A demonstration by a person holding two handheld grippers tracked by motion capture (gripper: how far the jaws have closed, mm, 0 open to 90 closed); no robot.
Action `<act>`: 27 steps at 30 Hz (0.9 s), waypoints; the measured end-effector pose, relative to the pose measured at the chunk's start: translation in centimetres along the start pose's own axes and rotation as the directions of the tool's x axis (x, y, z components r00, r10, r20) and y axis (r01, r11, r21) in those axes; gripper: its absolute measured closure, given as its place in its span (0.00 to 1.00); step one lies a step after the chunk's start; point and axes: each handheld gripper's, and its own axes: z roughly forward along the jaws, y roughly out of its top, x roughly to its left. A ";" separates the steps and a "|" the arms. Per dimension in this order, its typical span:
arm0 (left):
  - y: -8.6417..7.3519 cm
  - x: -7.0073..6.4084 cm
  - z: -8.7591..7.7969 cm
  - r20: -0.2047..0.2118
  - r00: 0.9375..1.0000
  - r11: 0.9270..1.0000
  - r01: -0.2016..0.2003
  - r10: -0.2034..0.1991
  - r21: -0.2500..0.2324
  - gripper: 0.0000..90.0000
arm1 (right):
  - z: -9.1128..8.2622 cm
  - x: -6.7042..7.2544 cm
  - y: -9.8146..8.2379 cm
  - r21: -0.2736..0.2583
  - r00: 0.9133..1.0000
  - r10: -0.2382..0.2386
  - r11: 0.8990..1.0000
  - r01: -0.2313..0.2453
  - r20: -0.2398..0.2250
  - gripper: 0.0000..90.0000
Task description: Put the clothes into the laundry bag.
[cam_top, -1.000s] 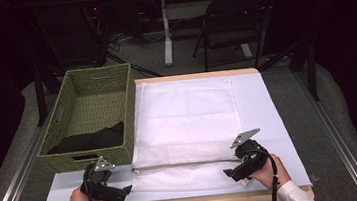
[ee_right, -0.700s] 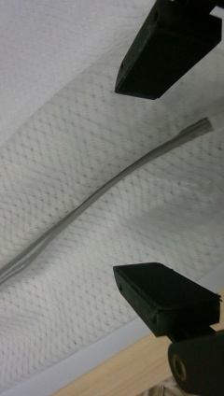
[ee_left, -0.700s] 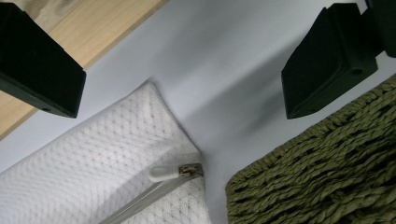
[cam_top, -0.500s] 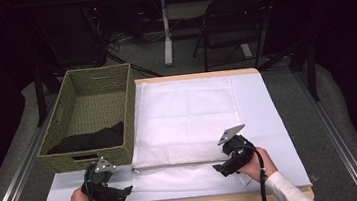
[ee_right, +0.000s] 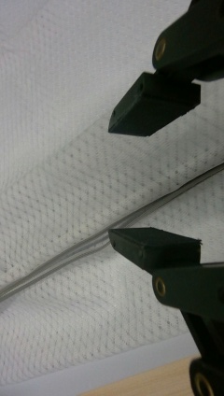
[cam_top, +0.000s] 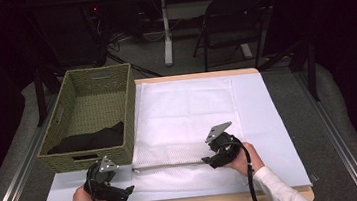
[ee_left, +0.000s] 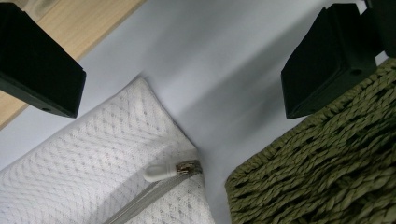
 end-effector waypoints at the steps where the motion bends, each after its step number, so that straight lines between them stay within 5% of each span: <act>1: 0.1 0.0 0.0 0.002 1.000 1.000 -0.005 0.005 0.002 0.00 | 0.2 0.1 0.1 -0.001 1.000 -0.015 1.000 0.015 0.006 0.51; 8: 0.1 0.0 0.1 -0.003 1.000 1.000 -0.006 0.006 0.005 0.00 | 1.7 0.3 0.7 0.023 0.999 -0.047 0.999 0.047 -0.009 0.69; 19: 0.0 0.2 0.2 0.003 1.000 1.000 -0.004 0.004 0.008 0.00 | 3.7 1.0 1.2 0.069 0.992 -0.115 0.991 0.118 -0.045 0.69; 27: 0.0 0.2 0.2 0.002 1.000 1.000 -0.008 0.008 0.013 0.00 | 4.4 1.0 1.1 0.105 0.993 -0.100 0.989 0.106 -0.062 0.76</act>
